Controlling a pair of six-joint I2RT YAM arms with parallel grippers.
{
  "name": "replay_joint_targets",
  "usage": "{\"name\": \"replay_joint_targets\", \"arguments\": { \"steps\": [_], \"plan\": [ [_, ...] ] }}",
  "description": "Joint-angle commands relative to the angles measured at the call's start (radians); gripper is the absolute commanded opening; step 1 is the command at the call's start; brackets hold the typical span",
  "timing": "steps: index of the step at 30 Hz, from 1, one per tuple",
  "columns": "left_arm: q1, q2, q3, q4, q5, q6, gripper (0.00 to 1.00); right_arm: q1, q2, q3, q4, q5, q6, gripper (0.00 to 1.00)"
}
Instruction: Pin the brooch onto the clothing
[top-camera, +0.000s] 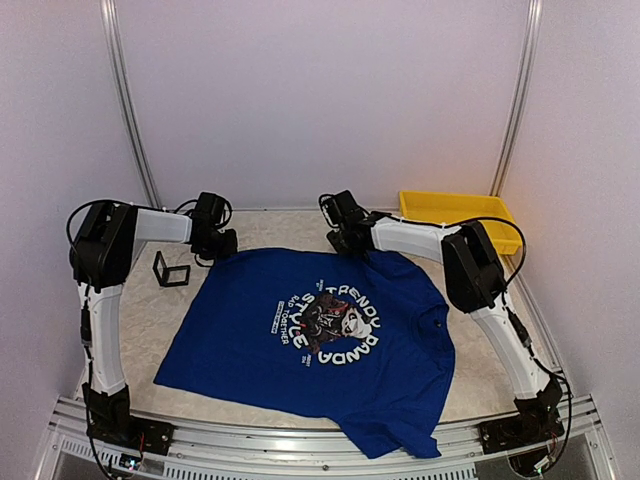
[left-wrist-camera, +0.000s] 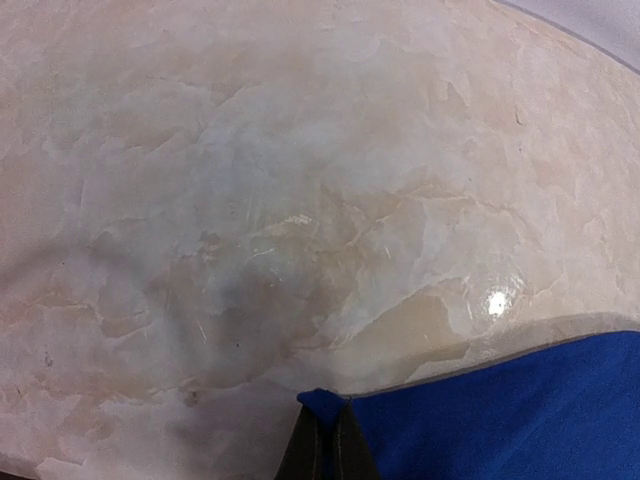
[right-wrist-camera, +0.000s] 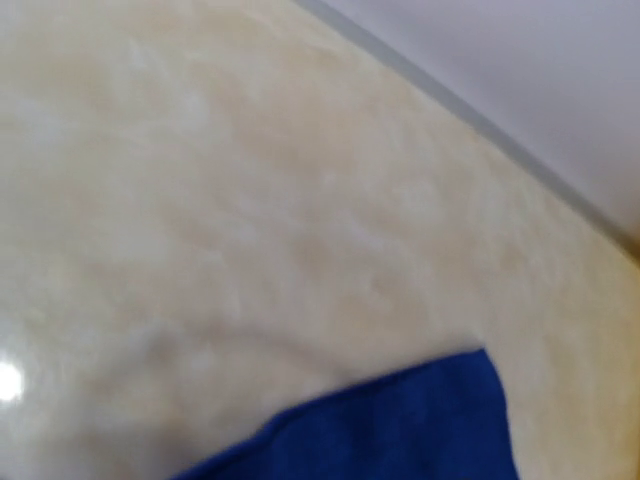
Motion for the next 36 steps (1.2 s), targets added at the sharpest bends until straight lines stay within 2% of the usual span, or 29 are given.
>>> {"name": "replay_joint_targets", "arguments": {
  "steps": [1,5,8,10,13,15,18,21,28,30,33,34,35,36],
  "plan": [
    [0.009,0.019,0.024,-0.011,-0.032,0.001,0.00,-0.053,-0.032,0.090,-0.079,-0.157,0.022,0.63],
    [0.022,0.021,0.021,-0.024,-0.063,-0.009,0.00,-0.080,-0.142,0.042,-0.126,-0.354,0.028,0.69],
    [0.032,0.023,0.016,-0.034,-0.075,-0.022,0.00,-0.099,-0.230,-0.092,-0.136,-0.372,0.070,0.65],
    [0.034,0.021,0.007,-0.033,-0.084,-0.026,0.00,-0.118,-0.275,-0.208,-0.103,-0.393,0.129,0.56],
    [0.035,0.021,0.005,-0.035,-0.097,-0.029,0.00,-0.151,-0.281,-0.322,-0.073,-0.445,0.173,0.31],
    [0.037,0.021,0.005,-0.042,-0.111,-0.030,0.00,-0.170,-0.250,-0.324,-0.083,-0.472,0.194,0.18],
    [0.045,0.017,-0.008,-0.041,-0.121,-0.034,0.00,-0.197,-0.192,-0.298,-0.113,-0.488,0.219,0.06],
    [0.045,0.005,-0.018,-0.035,-0.135,-0.030,0.00,-0.221,-0.138,-0.269,-0.145,-0.469,0.245,0.00],
    [0.050,-0.028,-0.020,-0.030,-0.213,-0.015,0.00,-0.271,-0.055,-0.190,-0.167,-0.472,0.255,0.00],
    [0.051,-0.030,-0.001,-0.033,-0.206,-0.004,0.06,-0.280,-0.025,-0.139,-0.172,-0.500,0.244,0.00],
    [0.050,-0.032,0.019,-0.037,-0.208,0.005,0.24,-0.282,0.012,-0.063,-0.175,-0.531,0.204,0.00],
    [0.049,-0.038,0.022,-0.035,-0.214,0.009,0.35,-0.282,0.027,-0.024,-0.186,-0.536,0.194,0.00],
    [0.049,-0.043,0.026,-0.034,-0.229,0.014,0.41,-0.282,0.042,0.018,-0.198,-0.538,0.184,0.00],
    [0.049,-0.051,0.034,-0.034,-0.244,0.020,0.43,-0.281,0.060,0.060,-0.214,-0.537,0.177,0.00]
  ]
}}
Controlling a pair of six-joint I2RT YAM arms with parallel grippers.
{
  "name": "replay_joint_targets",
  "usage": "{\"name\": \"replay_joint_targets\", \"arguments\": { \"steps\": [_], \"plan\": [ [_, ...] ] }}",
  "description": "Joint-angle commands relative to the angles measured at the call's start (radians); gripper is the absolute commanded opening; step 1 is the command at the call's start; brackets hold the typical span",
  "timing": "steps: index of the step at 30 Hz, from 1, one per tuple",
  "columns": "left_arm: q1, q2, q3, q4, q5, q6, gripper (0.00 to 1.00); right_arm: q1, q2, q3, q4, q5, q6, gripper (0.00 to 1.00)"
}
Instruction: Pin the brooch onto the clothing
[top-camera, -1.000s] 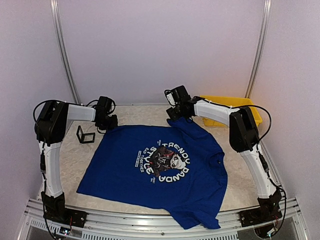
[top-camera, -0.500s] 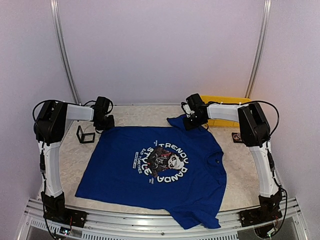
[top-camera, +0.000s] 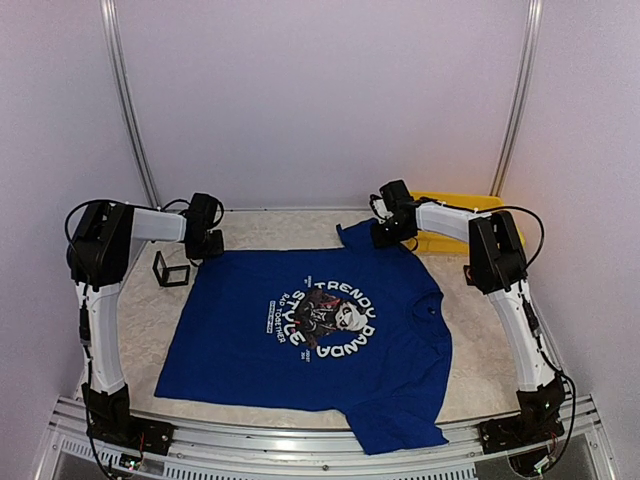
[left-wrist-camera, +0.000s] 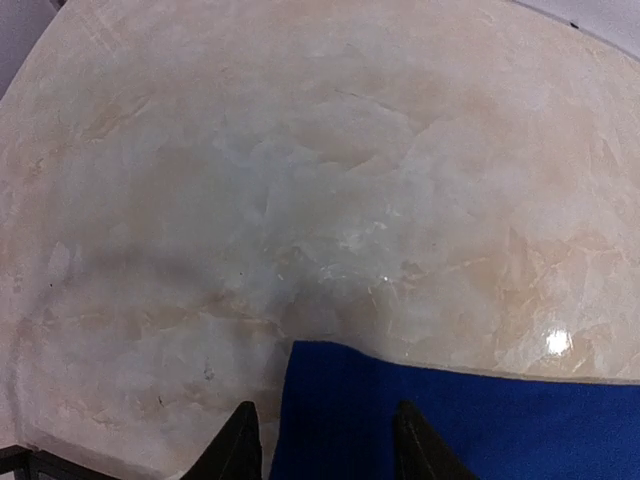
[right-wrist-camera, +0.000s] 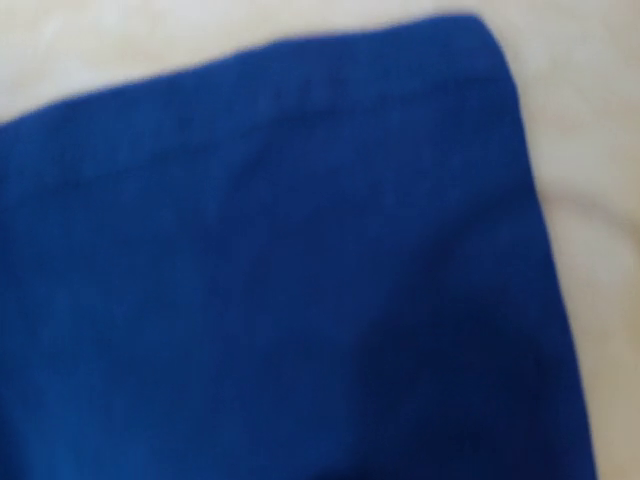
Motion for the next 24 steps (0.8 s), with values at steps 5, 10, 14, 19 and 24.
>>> {"name": "replay_joint_targets", "arguments": {
  "steps": [5,10,14,19,24],
  "plan": [
    [-0.006,-0.064,0.091,-0.030,-0.090,0.059,0.46,-0.012,0.102,0.246,-0.114,-0.008,-0.065,0.00],
    [-0.055,-0.109,0.041,-0.028,-0.077,0.067,0.44,-0.008,-0.022,0.208,-0.112,-0.029,-0.062,0.00],
    [-0.099,-0.148,-0.038,-0.002,-0.031,0.045,0.37,0.021,-0.187,0.012,-0.096,-0.083,-0.065,0.00],
    [-0.115,-0.113,-0.062,0.010,0.007,0.034,0.36,0.075,-0.344,-0.262,-0.092,-0.103,-0.039,0.00],
    [-0.096,-0.043,-0.050,0.007,0.013,0.014,0.33,0.084,-0.400,-0.483,-0.018,-0.100,0.020,0.00]
  ]
}}
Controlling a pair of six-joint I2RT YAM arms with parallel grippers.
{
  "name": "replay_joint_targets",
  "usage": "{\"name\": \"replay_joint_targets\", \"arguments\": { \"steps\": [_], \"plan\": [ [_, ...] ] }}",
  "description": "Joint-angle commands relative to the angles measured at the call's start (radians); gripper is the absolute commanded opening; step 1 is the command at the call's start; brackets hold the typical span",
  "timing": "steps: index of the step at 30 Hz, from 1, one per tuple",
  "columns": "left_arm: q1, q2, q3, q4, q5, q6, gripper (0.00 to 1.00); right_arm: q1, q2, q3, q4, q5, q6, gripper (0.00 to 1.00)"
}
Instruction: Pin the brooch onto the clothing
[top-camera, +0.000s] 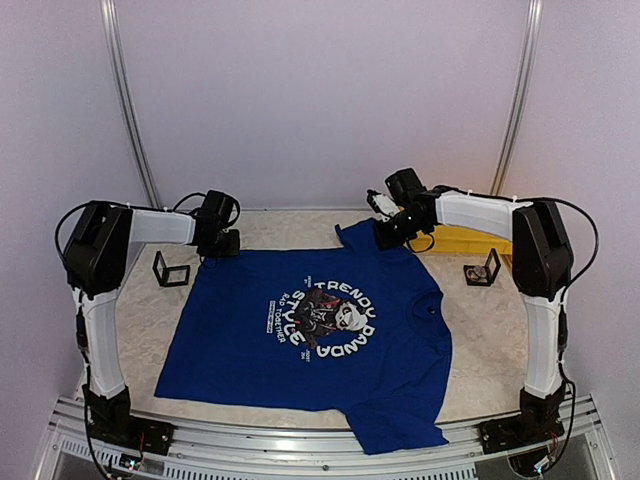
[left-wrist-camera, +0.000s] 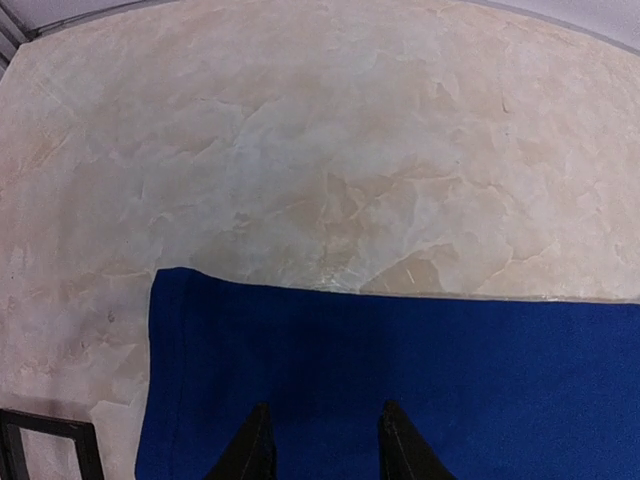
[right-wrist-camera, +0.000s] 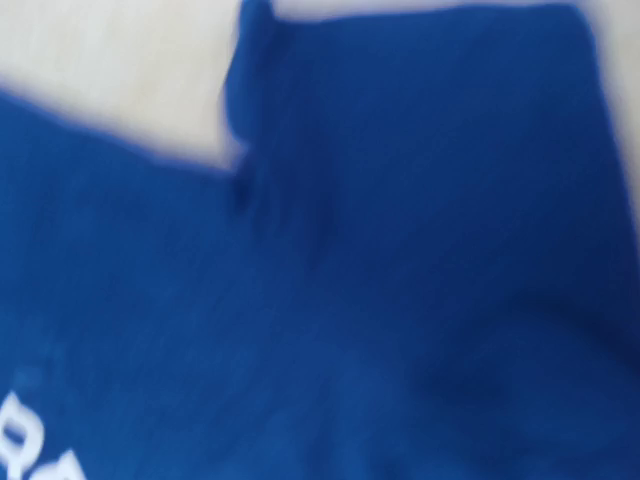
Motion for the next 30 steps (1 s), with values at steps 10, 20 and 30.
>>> {"name": "replay_joint_targets", "arguments": {
  "steps": [10,20,30],
  "plan": [
    [0.058,0.110,-0.007,0.014,0.002,-0.041,0.33,-0.005,0.130,-0.110,0.023,0.104,0.060,0.00],
    [0.083,0.116,0.066,0.015,-0.006,-0.030,0.34,-0.043,0.247,0.090,-0.013,0.090,0.001,0.00],
    [-0.006,-0.089,-0.031,0.041,-0.026,-0.009,0.37,0.031,0.094,0.124,-0.075,0.088,-0.018,0.00]
  ]
}}
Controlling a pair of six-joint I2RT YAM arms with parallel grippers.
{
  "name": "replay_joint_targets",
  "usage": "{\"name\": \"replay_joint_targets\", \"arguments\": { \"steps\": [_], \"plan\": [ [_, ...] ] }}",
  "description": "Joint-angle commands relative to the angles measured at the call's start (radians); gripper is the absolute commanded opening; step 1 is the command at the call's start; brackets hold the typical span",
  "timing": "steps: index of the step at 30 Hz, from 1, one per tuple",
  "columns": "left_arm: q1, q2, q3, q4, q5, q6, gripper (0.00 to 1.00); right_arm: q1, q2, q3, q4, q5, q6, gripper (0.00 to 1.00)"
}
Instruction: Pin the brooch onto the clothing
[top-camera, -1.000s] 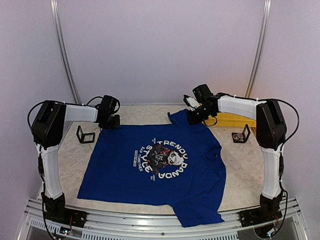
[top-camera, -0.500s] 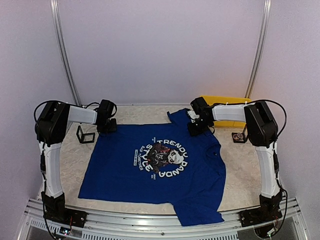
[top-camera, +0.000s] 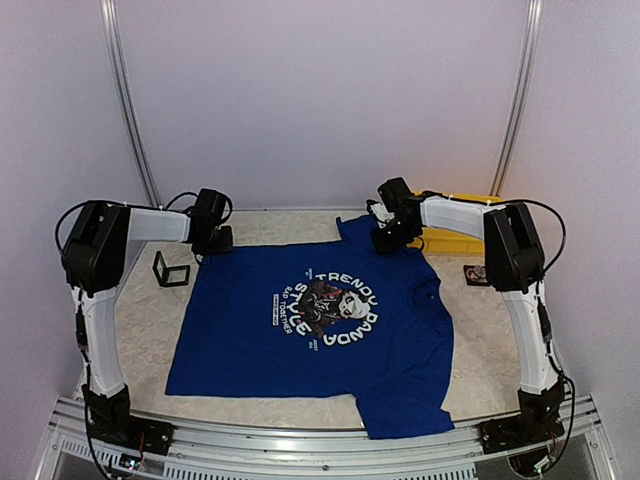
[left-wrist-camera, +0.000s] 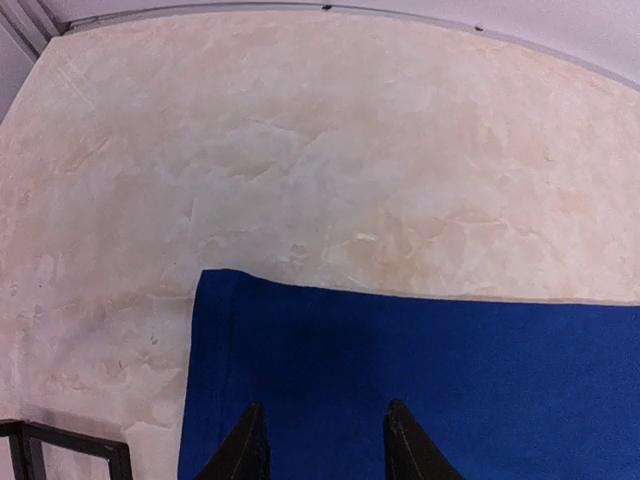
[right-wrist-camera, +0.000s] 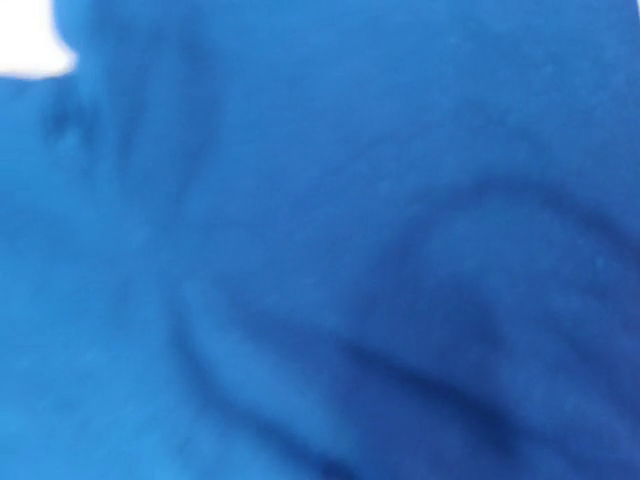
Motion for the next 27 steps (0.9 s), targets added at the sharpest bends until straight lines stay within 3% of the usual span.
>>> {"name": "replay_joint_targets", "arguments": {
  "steps": [1,8,16,22,27],
  "plan": [
    [-0.073,-0.170,-0.080,0.024,-0.004,-0.002,0.37,0.061,-0.180,-0.126,0.000,-0.003,0.010,0.00],
    [-0.206,-0.324,-0.339,0.062,0.054,-0.084,0.37,0.150,-0.380,-0.471,0.042,-0.090,0.130,0.00],
    [-0.314,-0.413,-0.549,0.105,0.060,-0.160,0.37,0.278,-0.471,-0.731,0.063,-0.098,0.231,0.00],
    [-0.316,-0.433,-0.642,0.131,0.044,-0.196,0.37,0.295,-0.506,-0.854,0.115,-0.099,0.299,0.00],
    [-0.312,-0.443,-0.665,0.138,0.021,-0.207,0.37,0.292,-0.581,-0.844,0.079,-0.048,0.303,0.00]
  ]
}}
